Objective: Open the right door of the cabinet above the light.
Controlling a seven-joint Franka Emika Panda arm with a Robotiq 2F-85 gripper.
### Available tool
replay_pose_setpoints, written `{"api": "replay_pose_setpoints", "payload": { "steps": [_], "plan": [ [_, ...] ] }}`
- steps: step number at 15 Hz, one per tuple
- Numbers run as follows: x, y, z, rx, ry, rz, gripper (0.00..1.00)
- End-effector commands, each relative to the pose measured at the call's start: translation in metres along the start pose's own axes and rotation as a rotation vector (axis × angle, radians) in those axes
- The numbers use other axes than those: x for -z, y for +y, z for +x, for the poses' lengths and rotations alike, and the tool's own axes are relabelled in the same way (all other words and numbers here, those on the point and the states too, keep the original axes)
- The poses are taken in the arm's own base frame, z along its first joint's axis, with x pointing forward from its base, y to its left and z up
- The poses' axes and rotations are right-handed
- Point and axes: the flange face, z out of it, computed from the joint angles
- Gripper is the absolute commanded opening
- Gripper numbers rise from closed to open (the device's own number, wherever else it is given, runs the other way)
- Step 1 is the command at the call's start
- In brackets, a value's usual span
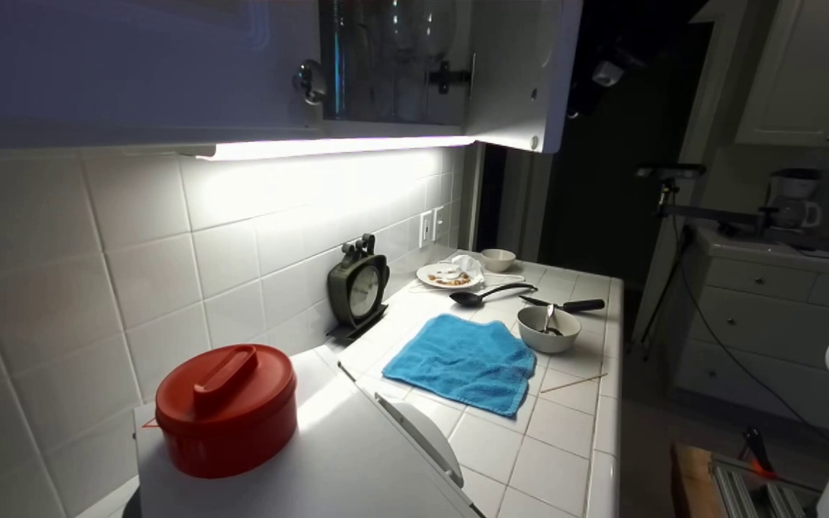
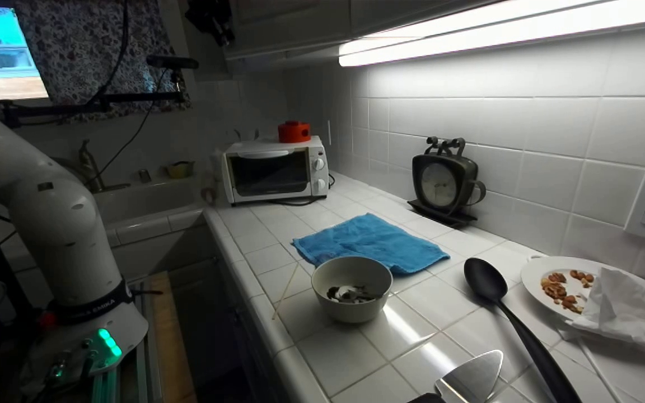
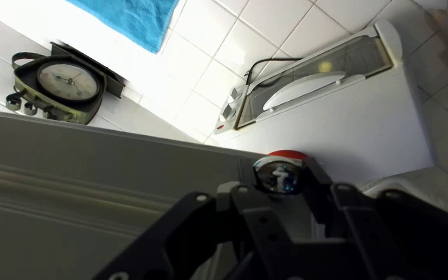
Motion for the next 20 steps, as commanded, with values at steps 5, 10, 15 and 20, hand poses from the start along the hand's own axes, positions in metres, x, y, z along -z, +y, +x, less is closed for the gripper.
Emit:
{"api": "replay_pose_setpoints", "payload": {
  "steps": [5,10,15,20],
  "plan": [
    [0.025,0.001,-0.043,0.08,0.007,0.059,0.1],
    [0.033,0.006,-0.068,0.144,0.03,0.095,0.1],
    [0.04,0.023,-0.099,0.207,0.037,0.153,0.1],
    [0.047,0.041,-0.128,0.268,0.043,0.187,0.1]
  ]
}}
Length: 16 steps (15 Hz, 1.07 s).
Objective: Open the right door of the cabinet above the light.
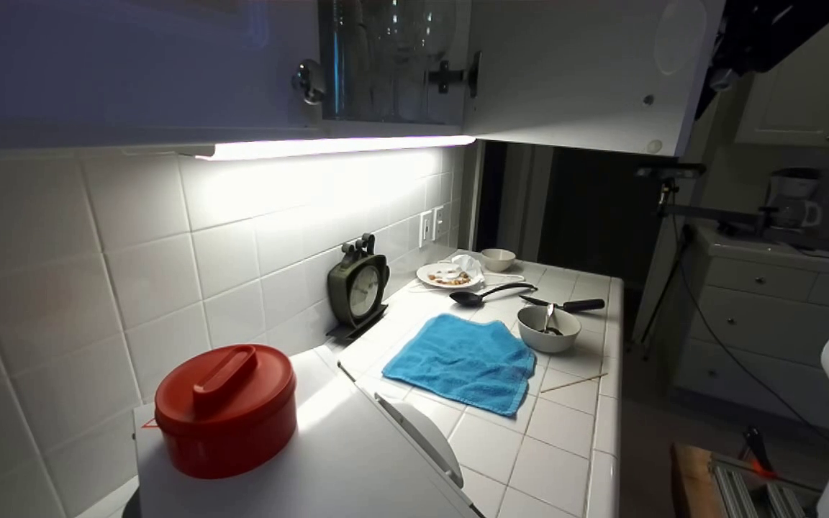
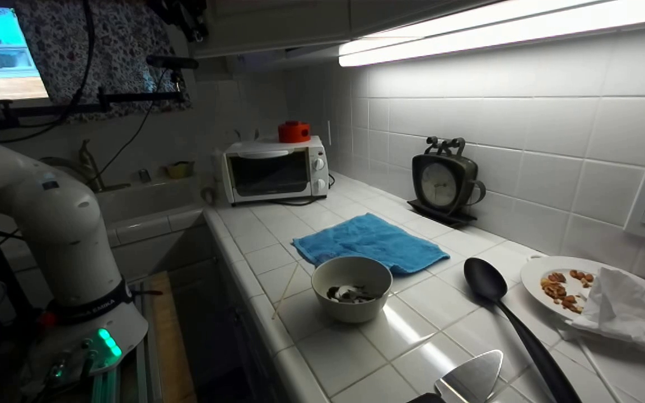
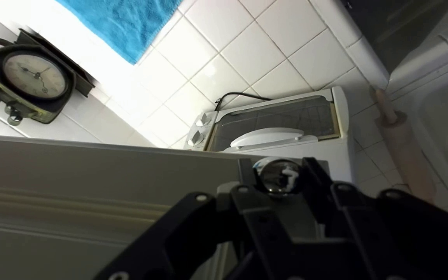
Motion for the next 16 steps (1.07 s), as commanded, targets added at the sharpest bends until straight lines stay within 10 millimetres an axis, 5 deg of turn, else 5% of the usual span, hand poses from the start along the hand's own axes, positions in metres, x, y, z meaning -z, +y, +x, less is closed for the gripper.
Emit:
{"api": "replay_pose_setpoints", "payload": {
  "steps": [1,11,12,16],
  "plan": [
    [0.019,-0.008,-0.029,0.068,0.009,0.062,0.1],
    [0.038,0.014,-0.081,0.154,0.02,0.107,0.1],
    [0.039,0.015,-0.083,0.159,0.018,0.11,0.6],
    [0.05,0.013,-0.095,0.177,-0.016,0.129,0.8]
  ]
}}
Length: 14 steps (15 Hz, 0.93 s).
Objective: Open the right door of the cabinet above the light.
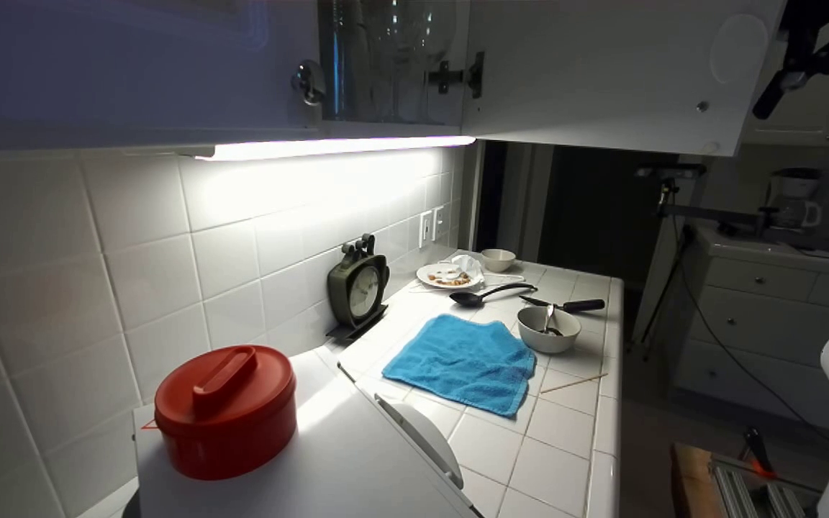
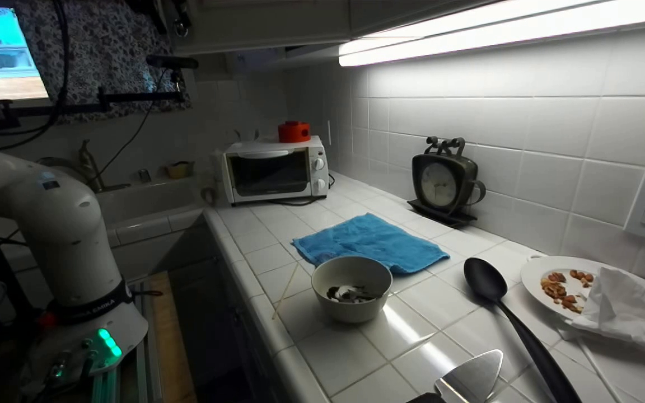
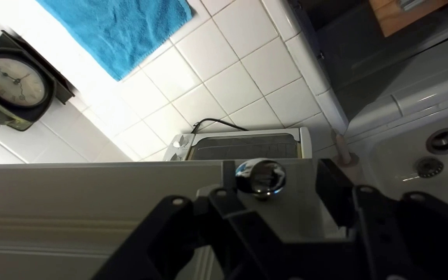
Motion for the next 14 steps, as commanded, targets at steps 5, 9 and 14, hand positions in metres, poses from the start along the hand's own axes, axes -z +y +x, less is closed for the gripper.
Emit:
{"api": "replay_pose_setpoints", "payload": {
  "steps": [5,9,14],
  "plan": [
    [0.049,-0.035,-0.033,0.049,-0.089,0.053,1.0],
    [0.068,-0.046,-0.035,-0.05,-0.163,-0.012,1.0],
    [0.069,-0.065,-0.004,-0.176,-0.178,-0.043,1.0]
  ]
}}
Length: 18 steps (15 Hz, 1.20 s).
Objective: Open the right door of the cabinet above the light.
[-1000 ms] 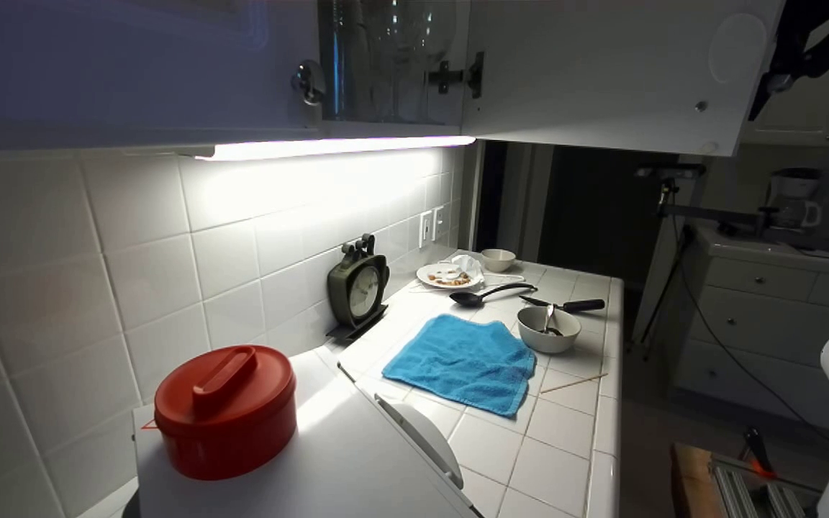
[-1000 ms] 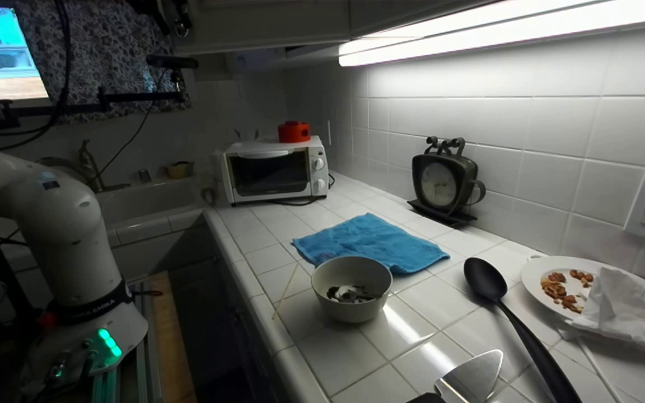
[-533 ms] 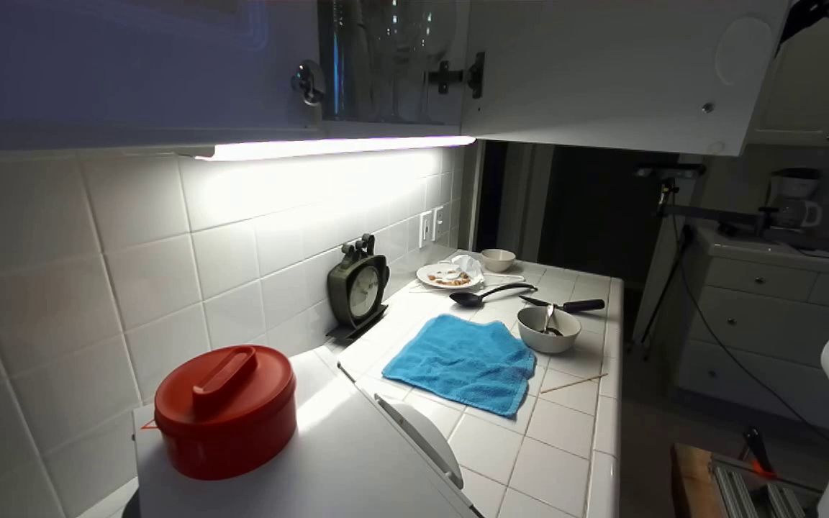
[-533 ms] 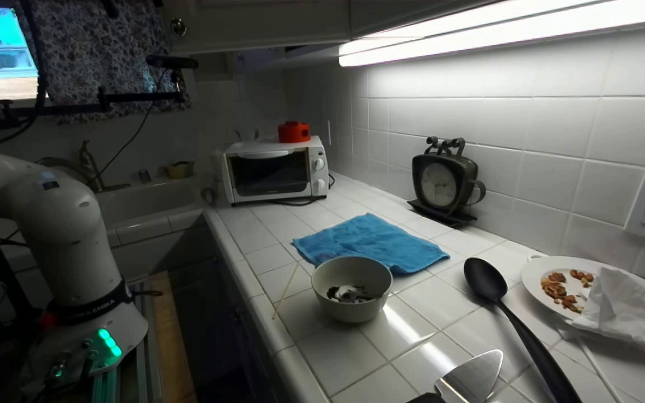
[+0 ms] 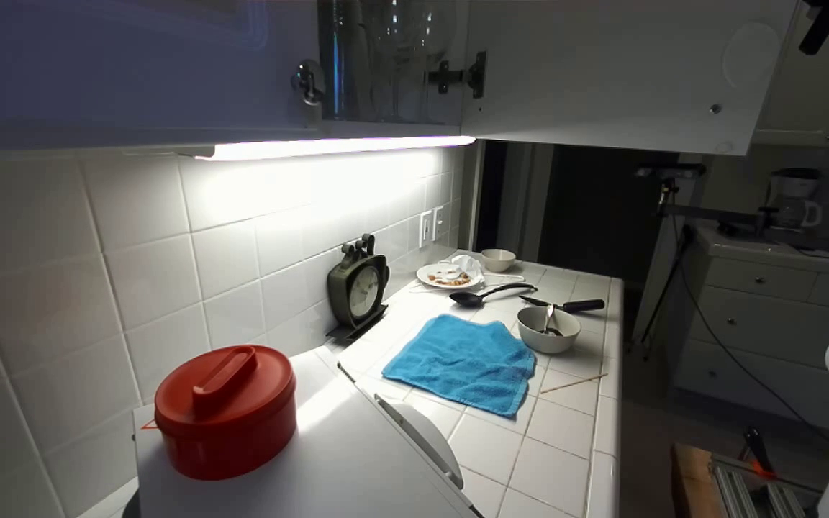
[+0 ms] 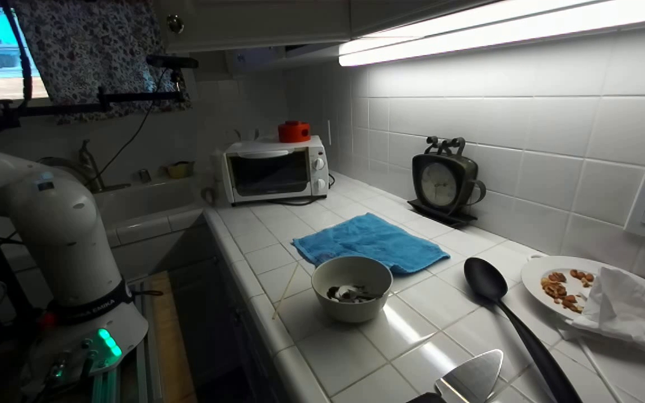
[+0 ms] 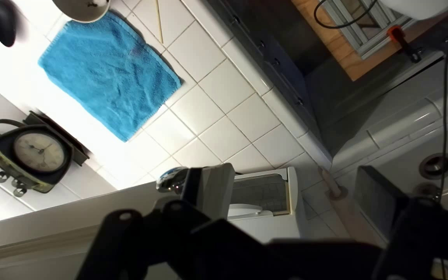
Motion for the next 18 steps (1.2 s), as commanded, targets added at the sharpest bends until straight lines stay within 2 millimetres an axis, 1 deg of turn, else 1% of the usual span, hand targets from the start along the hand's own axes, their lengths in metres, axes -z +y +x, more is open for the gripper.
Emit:
{"api": "replay_pose_setpoints", "payload": {
  "steps": [1,3,6,10,14,18],
  "plan": [
    [0.007,-0.017,0.023,-0.054,-0.03,-0.018,1.0],
    [0.003,-0.024,0.036,-0.046,-0.05,-0.02,1.0],
    [-0.001,-0.028,0.05,-0.031,-0.067,-0.051,1.0],
    [-0.009,-0.018,0.06,-0.003,-0.07,-0.088,1.0],
    [-0.01,-0.006,0.062,0.006,-0.083,-0.107,1.0],
    [-0.011,0.004,0.051,0.009,-0.116,-0.112,1.0]
  ]
}}
